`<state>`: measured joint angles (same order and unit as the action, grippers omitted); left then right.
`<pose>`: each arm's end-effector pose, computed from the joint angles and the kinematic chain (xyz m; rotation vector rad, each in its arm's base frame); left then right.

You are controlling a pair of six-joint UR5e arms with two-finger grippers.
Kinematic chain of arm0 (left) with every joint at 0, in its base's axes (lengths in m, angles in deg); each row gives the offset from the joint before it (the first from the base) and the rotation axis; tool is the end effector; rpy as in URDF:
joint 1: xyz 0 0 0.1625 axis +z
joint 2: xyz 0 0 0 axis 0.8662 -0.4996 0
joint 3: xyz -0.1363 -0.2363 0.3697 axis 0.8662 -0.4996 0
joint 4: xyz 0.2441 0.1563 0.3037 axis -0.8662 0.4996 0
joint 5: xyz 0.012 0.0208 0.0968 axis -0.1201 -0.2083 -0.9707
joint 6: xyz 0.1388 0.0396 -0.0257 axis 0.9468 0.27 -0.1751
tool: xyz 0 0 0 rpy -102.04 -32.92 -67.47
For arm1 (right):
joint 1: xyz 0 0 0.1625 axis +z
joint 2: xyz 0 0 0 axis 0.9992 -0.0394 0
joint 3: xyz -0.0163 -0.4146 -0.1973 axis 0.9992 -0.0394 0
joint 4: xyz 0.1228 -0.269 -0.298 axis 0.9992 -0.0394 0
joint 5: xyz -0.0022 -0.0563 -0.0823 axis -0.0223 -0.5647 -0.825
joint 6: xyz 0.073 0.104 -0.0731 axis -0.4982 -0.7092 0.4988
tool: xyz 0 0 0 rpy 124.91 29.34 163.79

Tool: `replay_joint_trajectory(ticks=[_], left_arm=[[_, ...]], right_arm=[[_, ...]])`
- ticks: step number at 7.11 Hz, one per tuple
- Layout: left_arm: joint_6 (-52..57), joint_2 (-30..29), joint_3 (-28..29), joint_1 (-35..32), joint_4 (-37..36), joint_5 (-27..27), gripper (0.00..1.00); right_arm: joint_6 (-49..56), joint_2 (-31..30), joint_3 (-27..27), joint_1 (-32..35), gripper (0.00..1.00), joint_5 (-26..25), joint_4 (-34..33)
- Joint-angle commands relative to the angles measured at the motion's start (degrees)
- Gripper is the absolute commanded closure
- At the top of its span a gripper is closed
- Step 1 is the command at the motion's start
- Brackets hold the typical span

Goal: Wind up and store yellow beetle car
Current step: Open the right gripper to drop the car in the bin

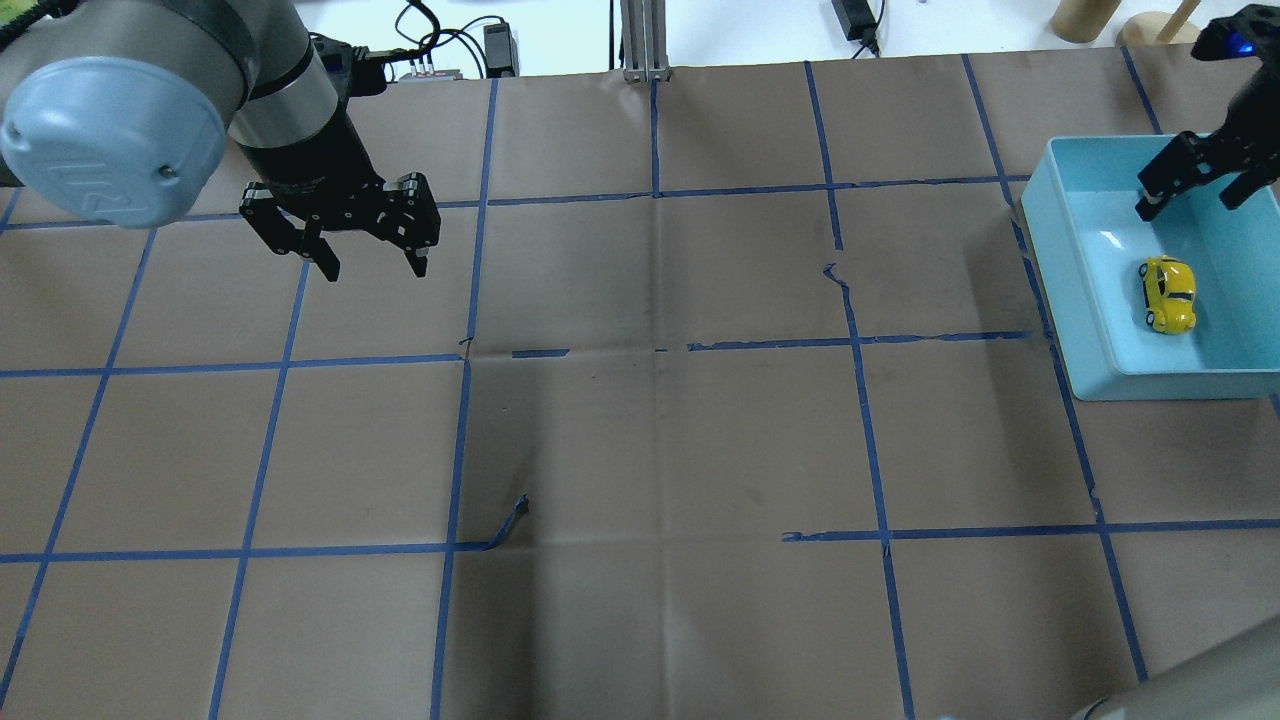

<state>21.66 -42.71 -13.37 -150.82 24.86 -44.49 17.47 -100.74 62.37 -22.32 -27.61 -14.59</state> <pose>-0.1376 -0.5310 0.4206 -0.0371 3.1149 0.1311 -0.1279 -0.6027 0.3861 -0.2569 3.1017 0.0567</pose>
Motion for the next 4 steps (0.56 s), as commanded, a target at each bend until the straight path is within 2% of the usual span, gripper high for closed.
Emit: replay_joint_trajectory(ticks=[1, 2, 3, 4], left_arm=[[0.0, 0.1, 0.2, 0.0, 0.0, 0.0, 0.17], [0.0, 0.2, 0.4, 0.0, 0.0, 0.0, 0.17], [0.0, 0.4, 0.6, 0.0, 0.2, 0.0, 0.17], [0.0, 0.3, 0.7, 0.0, 0.3, 0.0, 0.17]], right_arm=[[-10.6, -10.1, -0.1, 12.6, 0.0, 0.0, 7.9], [-23.1, -12.2, -0.8, 18.9, 0.0, 0.2, 8.3], [-28.8, -12.8, -1.2, 23.9, 0.0, 0.2, 8.4], [-29.8, -13.2, -0.5, 28.0, 0.0, 0.1, 9.6]])
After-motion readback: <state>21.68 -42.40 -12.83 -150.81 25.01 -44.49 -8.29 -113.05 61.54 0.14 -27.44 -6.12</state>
